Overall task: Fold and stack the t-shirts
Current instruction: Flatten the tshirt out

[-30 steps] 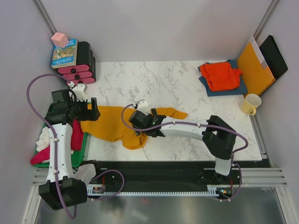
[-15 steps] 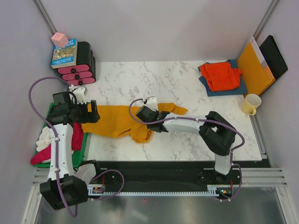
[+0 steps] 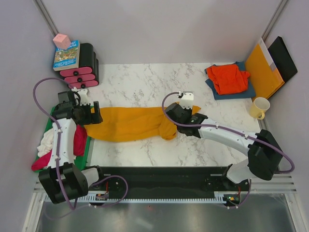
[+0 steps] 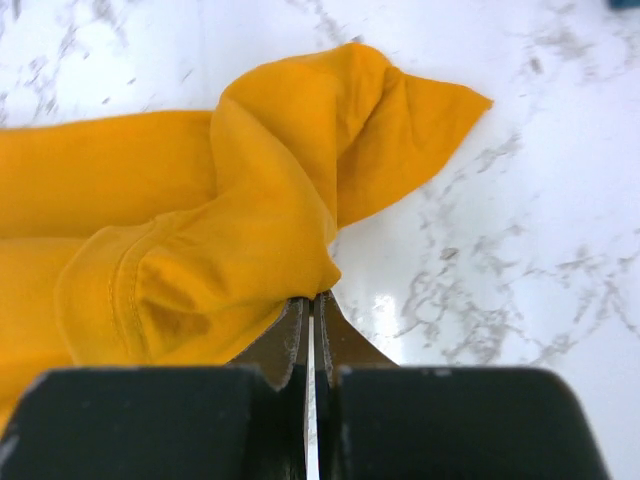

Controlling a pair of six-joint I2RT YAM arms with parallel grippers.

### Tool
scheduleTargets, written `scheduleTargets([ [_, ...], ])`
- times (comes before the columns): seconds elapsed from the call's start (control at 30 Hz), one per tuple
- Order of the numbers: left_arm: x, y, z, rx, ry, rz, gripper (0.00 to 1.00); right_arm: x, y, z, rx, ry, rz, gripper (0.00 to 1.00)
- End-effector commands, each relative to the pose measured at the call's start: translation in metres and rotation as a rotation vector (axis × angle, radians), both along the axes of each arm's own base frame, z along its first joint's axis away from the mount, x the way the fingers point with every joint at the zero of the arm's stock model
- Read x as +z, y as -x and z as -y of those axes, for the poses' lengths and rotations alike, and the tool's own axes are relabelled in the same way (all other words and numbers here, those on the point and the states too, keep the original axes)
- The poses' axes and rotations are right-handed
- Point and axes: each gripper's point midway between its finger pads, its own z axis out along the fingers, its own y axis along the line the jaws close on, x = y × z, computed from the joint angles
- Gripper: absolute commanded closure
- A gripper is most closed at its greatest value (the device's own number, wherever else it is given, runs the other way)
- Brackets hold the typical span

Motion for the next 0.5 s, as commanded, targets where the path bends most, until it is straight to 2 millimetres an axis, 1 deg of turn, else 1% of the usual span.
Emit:
scheduleTargets([
  [0.0,0.003,-0.016,-0.012,0.073,-0.015,0.027,0.05,0.012,-0.002,0.043,-0.14,0.031,0.05,1.0],
  [0.03,0.002,-0.017,-0.014,0.079,-0.022,0.025,0.05,0.014,-0.005,0.055,-0.18,0.033,0.062,1.0],
  [0.07,0.0,-0.017,-0.015,0.083,-0.024,0.016,0.05,0.011,-0.003,0.064,-0.2,0.034,0.06,1.0],
  [0.1,0.0,-0.017,-0.016,0.083,-0.028,0.017,0.05,0.018,-0.003,0.071,-0.217,0.015,0.076,1.0],
  [0.2,-0.004,-0.017,-0.019,0.095,-0.038,0.008,0.05,0.017,-0.004,0.089,-0.251,0.018,0.074,1.0],
  [0.27,-0.01,-0.017,-0.018,0.092,-0.033,-0.009,0.05,0.011,-0.005,0.095,-0.255,0.026,0.052,1.0],
  [0.33,-0.017,-0.017,-0.019,0.095,-0.03,-0.034,0.05,0.008,-0.005,0.101,-0.273,0.035,0.05,1.0],
  [0.4,-0.026,-0.015,-0.019,0.092,-0.024,-0.068,0.05,0.005,-0.003,0.103,-0.273,0.033,0.043,1.0],
  [0.47,-0.034,-0.014,-0.014,0.075,-0.002,-0.087,0.06,0.001,-0.003,0.101,-0.257,0.032,0.035,1.0],
])
